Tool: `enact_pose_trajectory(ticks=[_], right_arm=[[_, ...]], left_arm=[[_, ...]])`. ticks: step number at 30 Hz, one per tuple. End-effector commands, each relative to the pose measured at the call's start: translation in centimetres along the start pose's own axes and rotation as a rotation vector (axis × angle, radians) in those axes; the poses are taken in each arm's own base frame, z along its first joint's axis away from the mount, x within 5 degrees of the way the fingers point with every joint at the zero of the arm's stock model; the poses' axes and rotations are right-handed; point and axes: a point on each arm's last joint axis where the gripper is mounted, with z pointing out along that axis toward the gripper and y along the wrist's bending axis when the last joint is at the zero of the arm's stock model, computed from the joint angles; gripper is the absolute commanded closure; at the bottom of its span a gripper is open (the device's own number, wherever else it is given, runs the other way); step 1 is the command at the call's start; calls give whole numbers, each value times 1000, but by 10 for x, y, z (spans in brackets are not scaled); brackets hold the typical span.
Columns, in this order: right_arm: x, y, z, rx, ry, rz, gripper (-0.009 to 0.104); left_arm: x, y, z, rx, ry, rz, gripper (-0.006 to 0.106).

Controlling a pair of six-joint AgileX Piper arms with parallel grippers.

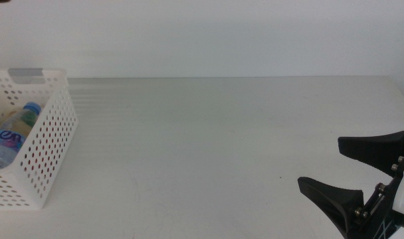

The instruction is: Use arms to grab the bottles and put them into the dustbin to the left of the table.

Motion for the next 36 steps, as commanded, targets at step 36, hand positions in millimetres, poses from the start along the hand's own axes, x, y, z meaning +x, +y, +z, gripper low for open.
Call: enact_pose_trajectory(ticks=[36], right_arm=[[-17,0,-4,-2,-106,-20,23]], left_arm=[[90,-19,-43,-68,-432,-300,10]])
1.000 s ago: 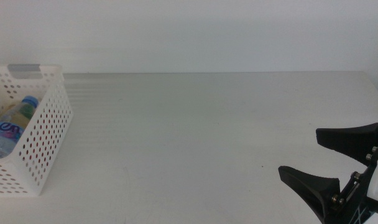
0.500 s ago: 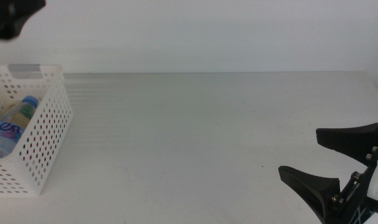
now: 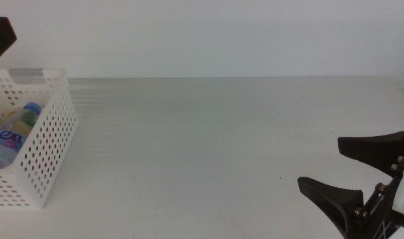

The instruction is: Use arms to grab the bottles and put them into the dustbin to the left of the table.

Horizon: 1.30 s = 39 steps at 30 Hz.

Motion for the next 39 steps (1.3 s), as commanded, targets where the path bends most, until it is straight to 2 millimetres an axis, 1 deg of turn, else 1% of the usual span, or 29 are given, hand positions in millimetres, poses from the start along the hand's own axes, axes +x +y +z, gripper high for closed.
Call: enact_pose_trajectory(ticks=[1,7,13,17,19,22,25,26,28,32,36,39], right_arm=[[-17,0,-4,-2,-106,-20,23],[-16,0,-4,-2,-104,-20,23],[-11,-3,-18,24,-136,-24,23],[-3,-14,-29,111,-163,4,23],[3,-22,-36,176,-174,32,23],[13,-30,-46,273,-192,64,23],[24,-35,-57,360,-211,80,23],[29,-35,-60,379,-218,82,23],[37,-34,-70,419,-251,83,23],[52,-29,-83,480,-312,81,23],[68,-27,-89,532,-349,128,23],[79,-25,-90,557,-371,169,23]], left_arm=[[-16,-2,-4,16,-108,-15,10],[-15,-2,-5,12,-107,-6,10],[-15,-2,-5,12,-107,-5,10],[-16,2,-5,-18,-113,-7,10],[-17,6,-9,-51,-134,7,10],[-11,11,-15,-90,-192,8,10],[9,14,-21,-103,-216,6,10],[20,15,-24,-105,-209,6,10],[40,16,-30,-107,-190,4,10],[92,21,-36,-108,-125,-26,10],[136,24,-42,-110,-90,-39,10],[162,26,-47,-110,-88,-39,10]])
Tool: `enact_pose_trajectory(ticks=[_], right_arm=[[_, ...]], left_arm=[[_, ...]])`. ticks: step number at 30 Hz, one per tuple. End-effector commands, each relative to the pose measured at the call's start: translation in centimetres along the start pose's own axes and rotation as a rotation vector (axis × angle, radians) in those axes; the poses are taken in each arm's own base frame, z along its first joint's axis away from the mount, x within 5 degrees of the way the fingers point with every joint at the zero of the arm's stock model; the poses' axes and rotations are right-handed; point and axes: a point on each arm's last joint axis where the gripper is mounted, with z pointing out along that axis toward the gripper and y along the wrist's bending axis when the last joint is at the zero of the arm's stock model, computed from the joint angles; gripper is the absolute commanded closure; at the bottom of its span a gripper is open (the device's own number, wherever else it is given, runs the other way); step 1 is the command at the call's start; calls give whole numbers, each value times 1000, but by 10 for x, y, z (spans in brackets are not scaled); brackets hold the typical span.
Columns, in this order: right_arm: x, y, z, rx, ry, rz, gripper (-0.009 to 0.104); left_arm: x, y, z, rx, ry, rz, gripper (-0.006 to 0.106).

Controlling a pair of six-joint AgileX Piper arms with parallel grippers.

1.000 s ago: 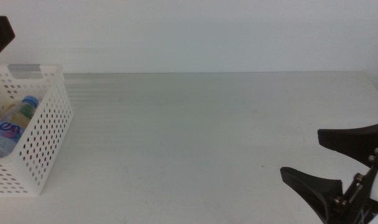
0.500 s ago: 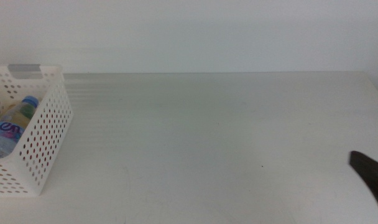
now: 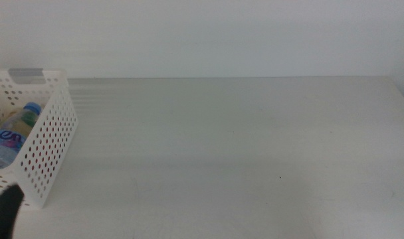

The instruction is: Use arms to grab the bottles and put them into the dustbin to the left of the table.

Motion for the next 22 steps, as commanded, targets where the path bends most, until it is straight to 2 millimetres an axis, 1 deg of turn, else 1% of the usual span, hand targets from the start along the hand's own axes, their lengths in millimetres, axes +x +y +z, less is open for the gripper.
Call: enact_pose_trajectory(ticks=[1,3,7,11,13,22], right_arm=[[-5,-1,-3,23,-96,22,23],[5,-2,-5,40,-95,22,23],[27,-4,-4,66,-64,23,23],[37,-4,-4,71,-57,30,23],[40,-4,-3,71,-54,29,23],[44,-4,-2,74,-36,24,23]], left_arm=[[3,0,-4,13,-97,-20,10],[19,2,-5,13,-92,-20,10],[41,5,-3,9,-67,-20,10],[61,8,1,3,-27,-21,10],[64,8,0,1,2,-18,10],[64,8,0,-1,-2,-10,10]])
